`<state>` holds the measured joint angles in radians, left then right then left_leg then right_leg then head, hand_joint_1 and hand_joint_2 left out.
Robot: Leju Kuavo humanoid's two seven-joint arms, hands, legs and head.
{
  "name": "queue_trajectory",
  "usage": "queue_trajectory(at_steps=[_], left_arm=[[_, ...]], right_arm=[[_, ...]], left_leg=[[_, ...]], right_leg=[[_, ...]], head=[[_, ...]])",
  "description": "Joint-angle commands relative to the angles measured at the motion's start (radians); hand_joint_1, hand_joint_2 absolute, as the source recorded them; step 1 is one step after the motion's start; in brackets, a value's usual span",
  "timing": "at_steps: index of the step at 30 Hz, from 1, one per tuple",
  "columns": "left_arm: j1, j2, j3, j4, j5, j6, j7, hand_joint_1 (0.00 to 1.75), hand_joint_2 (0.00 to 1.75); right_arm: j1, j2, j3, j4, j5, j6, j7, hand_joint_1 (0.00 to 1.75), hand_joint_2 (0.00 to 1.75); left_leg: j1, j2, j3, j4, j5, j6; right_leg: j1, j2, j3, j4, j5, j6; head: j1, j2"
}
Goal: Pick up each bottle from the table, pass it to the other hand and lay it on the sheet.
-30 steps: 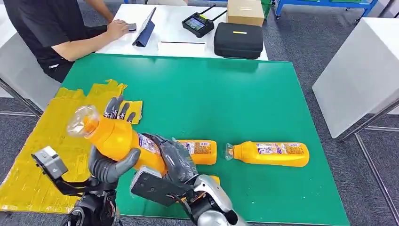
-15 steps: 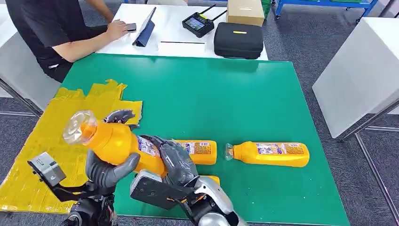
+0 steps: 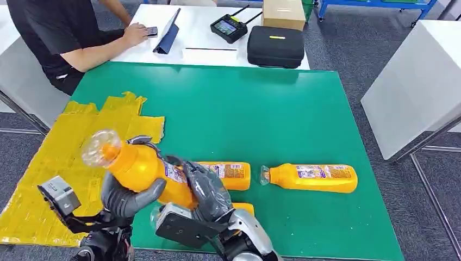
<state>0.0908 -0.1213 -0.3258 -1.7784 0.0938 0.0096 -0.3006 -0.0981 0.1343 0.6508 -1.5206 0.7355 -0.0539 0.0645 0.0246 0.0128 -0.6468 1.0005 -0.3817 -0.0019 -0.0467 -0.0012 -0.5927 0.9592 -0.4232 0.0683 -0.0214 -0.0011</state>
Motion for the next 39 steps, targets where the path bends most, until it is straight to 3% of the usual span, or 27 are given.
queue_trajectory(at_steps=[1,3,8,12,15,17,18,20,23,27,32,33,39], left_arm=[[0.005,0.015,0.088,0.062,-0.099,0.100,0.013,1.75,1.75],[0.008,0.018,0.131,0.083,-0.186,0.169,0.012,1.75,1.75],[0.007,0.021,0.137,0.087,-0.187,0.168,0.011,1.75,1.75],[-0.010,0.055,0.182,0.153,-0.442,0.350,0.023,1.75,1.75],[-0.043,0.103,0.203,0.261,-0.812,0.566,0.052,1.75,1.75],[-0.087,0.142,0.210,0.389,-1.095,0.664,0.147,1.75,1.75],[-0.115,0.162,0.209,0.451,-1.160,0.667,0.185,1.75,1.75],[-0.206,0.207,0.185,0.669,-1.284,0.689,0.255,1.75,1.75],[-0.275,0.215,0.195,0.871,-1.398,0.689,0.297,1.75,1.75],[-0.285,0.194,0.241,0.966,-1.452,0.689,0.280,1.75,1.75],[-0.312,0.186,0.212,1.069,-1.468,0.689,0.325,1.75,1.75],[-0.312,0.186,0.212,1.069,-1.468,0.689,0.325,1.75,1.75],[-0.342,0.189,0.202,1.154,-1.462,0.689,0.340,1.75,1.75]], right_arm=[[0.049,-0.037,-0.082,-0.083,-0.017,-0.030,-0.014,0.00,0.00],[0.075,-0.046,-0.100,-0.130,-0.017,-0.035,-0.011,0.00,0.00],[0.078,-0.050,-0.102,-0.138,-0.017,-0.032,-0.009,0.00,0.00],[0.104,-0.068,-0.122,-0.170,-0.021,-0.039,-0.007,0.00,0.00],[0.130,-0.118,-0.105,-0.207,0.024,0.033,0.025,0.00,0.00],[0.122,-0.157,-0.066,-0.208,0.063,0.079,0.042,0.00,0.00],[0.115,-0.165,-0.054,-0.199,0.078,0.092,0.058,0.00,1.75],[0.086,-0.207,-0.009,-0.155,0.102,0.128,0.083,0.00,1.75],[0.055,-0.278,0.056,-0.068,0.131,0.149,0.111,0.00,1.75],[0.058,-0.311,0.075,-0.016,0.132,0.145,0.116,0.00,1.75],[0.078,-0.334,0.068,-0.022,0.150,0.171,0.144,0.00,1.75],[0.078,-0.334,0.068,-0.022,0.150,0.171,0.144,0.00,1.75],[0.075,-0.342,0.075,-0.015,0.162,0.186,0.165,0.00,1.75]], left_leg=[[0.000,-0.001,0.003,-0.001,-0.001,0.001],[0.000,-0.003,0.004,-0.001,-0.001,0.001],[0.000,-0.002,0.005,-0.001,-0.002,0.001],[0.000,-0.002,0.007,-0.001,-0.002,0.001],[0.000,-0.005,0.010,-0.003,-0.002,0.001],[0.000,-0.005,0.012,-0.004,-0.002,0.001],[0.000,-0.005,0.011,-0.003,-0.002,0.001],[-0.001,-0.003,0.008,-0.005,0.000,0.001],[0.000,-0.006,0.011,-0.006,0.001,0.001],[0.000,0.001,0.009,-0.004,0.000,0.001],[-0.001,-0.004,0.012,-0.003,-0.003,0.001],[-0.001,-0.002,0.006,-0.002,0.000,0.001],[0.000,-0.001,0.005,-0.001,-0.001,0.000]], right_leg=[[0.001,-0.001,0.003,-0.001,-0.001,-0.003],[0.000,-0.002,0.004,-0.001,-0.001,-0.004],[0.001,-0.001,0.005,-0.001,-0.002,-0.005],[0.001,-0.001,0.006,-0.001,-0.002,-0.006],[0.001,-0.004,0.010,-0.002,-0.003,-0.009],[0.001,-0.004,0.011,-0.002,-0.004,-0.010],[0.001,-0.004,0.011,-0.002,-0.004,-0.009],[0.000,-0.002,0.007,-0.003,-0.001,-0.006],[0.001,-0.005,0.012,-0.004,-0.001,-0.008],[0.000,0.000,0.008,-0.004,0.001,-0.006],[0.000,-0.003,0.012,-0.003,-0.003,-0.009],[0.000,-0.002,0.006,-0.002,-0.001,-0.004],[0.000,0.000,0.005,-0.001,0.000,-0.005]], head=[[0.000,0.000],[0.000,0.000],[0.000,0.000],[0.000,0.000],[0.000,0.000],[0.000,0.000],[0.000,0.000],[-0.001,0.000],[0.000,0.000],[0.000,0.000],[0.000,0.000],[0.000,0.000],[0.000,0.000]])
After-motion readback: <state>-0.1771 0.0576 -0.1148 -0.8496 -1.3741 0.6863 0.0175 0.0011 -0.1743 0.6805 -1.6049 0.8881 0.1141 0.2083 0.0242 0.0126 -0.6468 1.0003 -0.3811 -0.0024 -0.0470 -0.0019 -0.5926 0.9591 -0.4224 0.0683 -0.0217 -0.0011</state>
